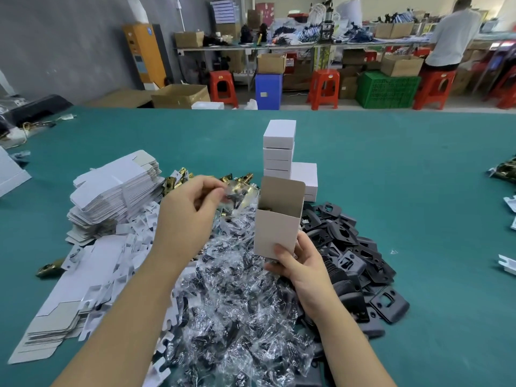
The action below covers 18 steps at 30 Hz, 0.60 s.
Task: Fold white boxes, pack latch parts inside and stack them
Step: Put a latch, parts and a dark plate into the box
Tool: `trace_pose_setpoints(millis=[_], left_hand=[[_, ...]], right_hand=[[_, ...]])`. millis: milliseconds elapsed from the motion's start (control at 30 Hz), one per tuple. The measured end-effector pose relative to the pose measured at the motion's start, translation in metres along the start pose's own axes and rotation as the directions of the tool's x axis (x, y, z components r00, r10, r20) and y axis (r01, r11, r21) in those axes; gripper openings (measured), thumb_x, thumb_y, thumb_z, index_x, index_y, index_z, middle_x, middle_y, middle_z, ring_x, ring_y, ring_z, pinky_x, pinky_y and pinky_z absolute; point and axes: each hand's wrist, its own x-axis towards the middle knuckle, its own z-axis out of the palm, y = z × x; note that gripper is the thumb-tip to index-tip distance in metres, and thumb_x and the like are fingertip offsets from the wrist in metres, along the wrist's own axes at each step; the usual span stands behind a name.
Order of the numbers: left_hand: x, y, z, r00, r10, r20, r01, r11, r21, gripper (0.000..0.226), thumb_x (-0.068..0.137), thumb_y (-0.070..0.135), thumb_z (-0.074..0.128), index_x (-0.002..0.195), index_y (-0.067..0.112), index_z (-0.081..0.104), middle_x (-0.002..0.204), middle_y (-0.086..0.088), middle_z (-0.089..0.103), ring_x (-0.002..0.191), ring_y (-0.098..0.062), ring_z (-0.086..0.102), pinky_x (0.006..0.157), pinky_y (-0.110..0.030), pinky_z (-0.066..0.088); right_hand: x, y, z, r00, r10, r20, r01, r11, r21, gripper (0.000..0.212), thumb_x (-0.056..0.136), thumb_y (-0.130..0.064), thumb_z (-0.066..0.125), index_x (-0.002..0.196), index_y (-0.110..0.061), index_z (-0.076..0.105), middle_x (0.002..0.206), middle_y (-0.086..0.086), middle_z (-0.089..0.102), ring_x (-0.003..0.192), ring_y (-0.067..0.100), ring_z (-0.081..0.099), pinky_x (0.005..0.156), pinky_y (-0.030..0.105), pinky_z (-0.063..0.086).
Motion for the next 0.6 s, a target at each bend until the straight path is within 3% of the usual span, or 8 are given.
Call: trace_pose_setpoints(millis=[167, 300, 367, 467, 600], left_hand=[[0.004, 0.028, 0.011, 0.974, 0.223, 0.049, -0.228, 0.965, 0.130, 0.013, 0.096, 0.010, 0.068, 0.095, 0.020, 0.075, 0.071, 0.012, 0.069, 0.055, -0.007, 0.053, 0.053, -0.011, 0.036], [0.004, 0.035, 0.023, 0.939, 0.301, 0.168, -0.338, 0.899, 0.277, 0.010, 0.096, 0.012, 0.068, 0.099, 0.015, 0.077, 0.083, 0.005, 0.071, 0.070, -0.012, 0.061, 0.066, -0.034, 0.050], [0.003, 0.037, 0.029, 0.932, 0.302, 0.203, -0.356, 0.869, 0.345, 0.011, 0.096, 0.017, 0.069, 0.100, 0.018, 0.079, 0.094, 0.002, 0.070, 0.083, -0.021, 0.065, 0.071, -0.040, 0.053], [0.003, 0.041, 0.036, 0.936, 0.253, 0.243, -0.331, 0.865, 0.377, 0.012, 0.096, 0.025, 0.069, 0.100, 0.025, 0.081, 0.097, 0.003, 0.062, 0.086, -0.020, 0.061, 0.071, -0.035, 0.049], [0.006, 0.045, 0.041, 0.904, 0.131, 0.407, -0.335, 0.808, 0.484, 0.021, 0.102, 0.031, 0.059, 0.111, 0.034, 0.077, 0.107, 0.008, 0.062, 0.100, -0.018, 0.059, 0.079, -0.034, 0.047]], right_hand=[[-0.002, 0.000, 0.002, 1.000, 0.028, 0.000, -0.027, 0.998, -0.048, 0.034, 0.090, -0.024, 0.076, 0.119, -0.039, 0.069, 0.118, 0.001, 0.073, 0.097, 0.028, 0.075, 0.085, 0.041, 0.062], [-0.003, -0.003, 0.004, 1.000, 0.021, 0.014, -0.020, 0.999, -0.039, 0.032, 0.094, -0.015, 0.073, 0.118, -0.036, 0.071, 0.118, 0.006, 0.071, 0.106, 0.029, 0.072, 0.080, 0.034, 0.062], [-0.003, -0.004, 0.004, 1.000, 0.022, 0.015, -0.021, 0.999, -0.038, 0.032, 0.094, -0.015, 0.073, 0.118, -0.036, 0.071, 0.119, 0.009, 0.070, 0.107, 0.031, 0.071, 0.079, 0.035, 0.062], [-0.003, -0.004, 0.005, 1.000, 0.026, 0.013, -0.026, 0.999, -0.028, 0.032, 0.095, -0.013, 0.072, 0.117, -0.036, 0.071, 0.121, 0.012, 0.069, 0.109, 0.035, 0.069, 0.079, 0.035, 0.062], [-0.004, -0.004, 0.005, 0.999, 0.033, 0.009, -0.033, 0.999, -0.028, 0.031, 0.095, -0.012, 0.072, 0.116, -0.036, 0.071, 0.118, 0.011, 0.069, 0.108, 0.039, 0.068, 0.079, 0.034, 0.061]])
